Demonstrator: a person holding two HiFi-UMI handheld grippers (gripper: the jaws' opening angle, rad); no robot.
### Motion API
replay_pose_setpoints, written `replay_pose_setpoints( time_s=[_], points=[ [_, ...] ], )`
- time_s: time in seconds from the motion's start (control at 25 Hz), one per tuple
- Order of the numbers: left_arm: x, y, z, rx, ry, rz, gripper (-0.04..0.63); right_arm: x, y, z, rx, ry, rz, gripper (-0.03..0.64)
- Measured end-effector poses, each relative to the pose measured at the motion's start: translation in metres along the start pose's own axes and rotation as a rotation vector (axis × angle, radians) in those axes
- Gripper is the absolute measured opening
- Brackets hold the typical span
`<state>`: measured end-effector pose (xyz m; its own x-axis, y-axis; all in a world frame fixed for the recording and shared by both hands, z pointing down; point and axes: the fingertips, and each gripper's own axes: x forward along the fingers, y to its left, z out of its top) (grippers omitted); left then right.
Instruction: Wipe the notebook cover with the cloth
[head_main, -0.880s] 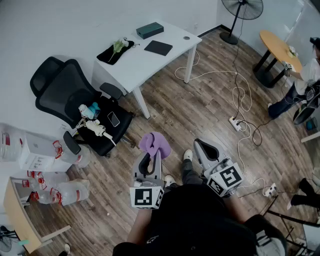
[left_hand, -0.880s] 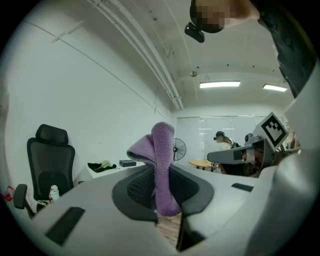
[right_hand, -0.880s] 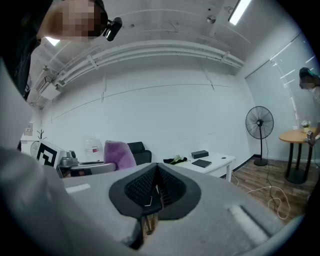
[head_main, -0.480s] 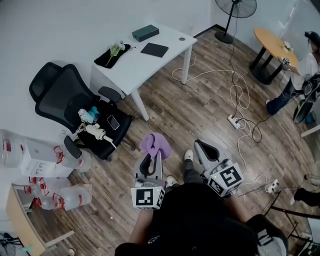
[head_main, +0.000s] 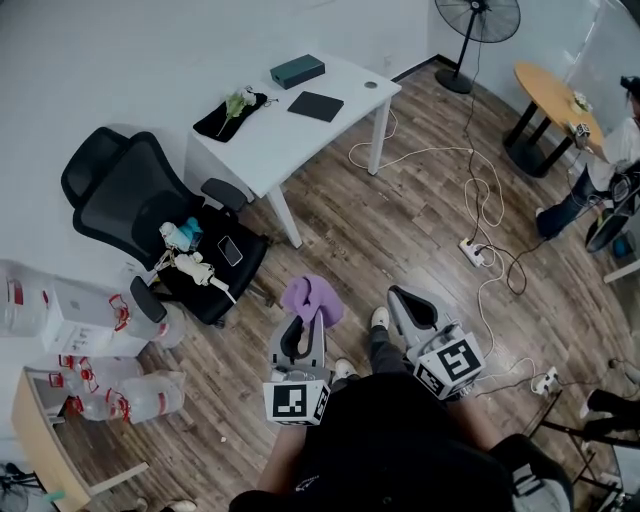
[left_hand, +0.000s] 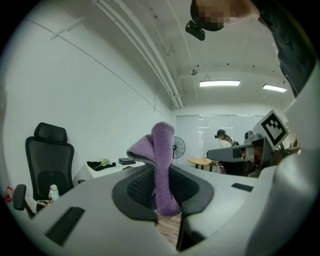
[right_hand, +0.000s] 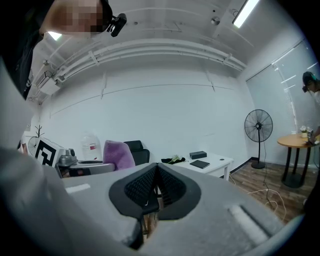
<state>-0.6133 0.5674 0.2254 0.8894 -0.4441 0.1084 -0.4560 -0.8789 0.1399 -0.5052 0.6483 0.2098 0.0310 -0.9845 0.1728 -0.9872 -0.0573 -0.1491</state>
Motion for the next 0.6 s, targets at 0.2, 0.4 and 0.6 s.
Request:
replay_pose_setpoints(
  time_s=[0.2,0.4,0.6],
  points=[
    [0.022,0.000,0.004,0.013,0.011,-0.025,0.067,0.011,-0.015,0.003,-0.011,-0.009,-0.003,0.003],
    [0.054,0.004,-0.003,0.002,0.028,-0.015,0.067,0.028,-0.045,-0.005,-0.017,0.012,0.013,0.003],
    [0.108,0.010,0.003,0.013,0.035,-0.014,0.067,0.062,-0.086,0.007,0.007,-0.001,0.023,0.003]
  ],
)
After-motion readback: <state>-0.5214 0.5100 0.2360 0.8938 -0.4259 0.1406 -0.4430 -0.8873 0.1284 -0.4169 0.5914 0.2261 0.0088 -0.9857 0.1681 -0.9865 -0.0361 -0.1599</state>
